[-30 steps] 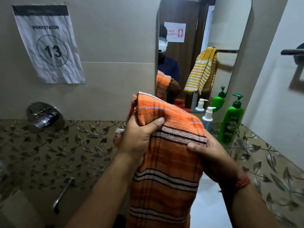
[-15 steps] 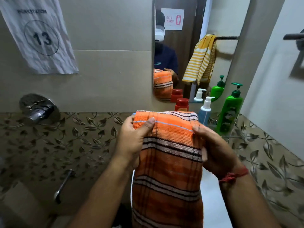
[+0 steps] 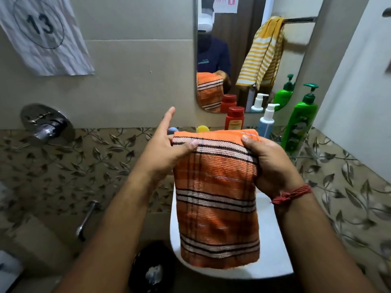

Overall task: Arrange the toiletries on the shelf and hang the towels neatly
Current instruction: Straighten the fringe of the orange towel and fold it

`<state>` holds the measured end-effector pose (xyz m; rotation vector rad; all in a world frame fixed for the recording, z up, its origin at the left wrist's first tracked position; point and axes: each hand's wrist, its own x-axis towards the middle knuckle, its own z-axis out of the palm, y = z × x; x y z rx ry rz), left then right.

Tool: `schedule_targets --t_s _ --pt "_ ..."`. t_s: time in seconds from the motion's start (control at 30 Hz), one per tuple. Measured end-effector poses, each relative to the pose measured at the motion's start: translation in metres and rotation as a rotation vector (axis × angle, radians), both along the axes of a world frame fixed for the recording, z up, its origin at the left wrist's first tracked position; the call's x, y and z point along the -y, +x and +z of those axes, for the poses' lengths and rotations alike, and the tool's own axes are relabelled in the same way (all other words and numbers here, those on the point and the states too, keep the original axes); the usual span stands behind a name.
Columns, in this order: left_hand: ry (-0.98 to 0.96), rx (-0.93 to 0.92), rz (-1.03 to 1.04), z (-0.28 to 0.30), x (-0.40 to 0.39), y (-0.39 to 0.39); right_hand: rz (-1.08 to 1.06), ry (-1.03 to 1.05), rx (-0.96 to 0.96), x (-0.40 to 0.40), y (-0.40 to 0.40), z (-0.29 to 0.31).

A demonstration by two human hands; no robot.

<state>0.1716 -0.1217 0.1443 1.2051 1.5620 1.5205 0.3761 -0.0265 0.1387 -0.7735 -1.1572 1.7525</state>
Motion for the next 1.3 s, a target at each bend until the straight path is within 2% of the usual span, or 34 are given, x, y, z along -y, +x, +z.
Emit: schedule_targets --t_s 0.13,0.33,0.37,0.5,0.57,0.67,0.87,1.17,1.3 --pt "0.067 -0.093 0.027 -0.004 -0.001 0.014 -0.069 0.058 0.125 -0.012 0.007 -0.002" --pt "0.074 -0.287 0.136 -0.002 -0.006 0.029 -0.219 0.386 0.642 -0.014 0.012 0.007" --pt "0.074 -0.308 0.166 -0.002 -0.007 0.03 -0.196 0.405 0.65 -0.014 0.012 0.008" --pt "0.1 -0.37 0.292 0.002 -0.009 0.032 0.039 0.357 0.452 -0.015 0.018 0.011" --pt "0.111 -0.365 0.324 0.005 -0.008 0.032 0.109 0.387 0.436 -0.014 0.019 0.009" --pt "0.132 -0.397 0.354 0.006 -0.008 0.038 0.088 0.509 0.564 -0.014 0.017 0.008" --pt "0.11 -0.499 0.334 0.002 -0.009 0.038 -0.046 0.799 0.951 -0.011 0.012 0.01" --pt "0.151 -0.755 0.368 -0.006 -0.022 0.016 -0.287 1.084 1.248 -0.007 0.018 0.02" --pt "0.22 -0.884 0.374 0.009 -0.035 0.009 -0.287 1.193 1.34 -0.01 0.022 0.047"
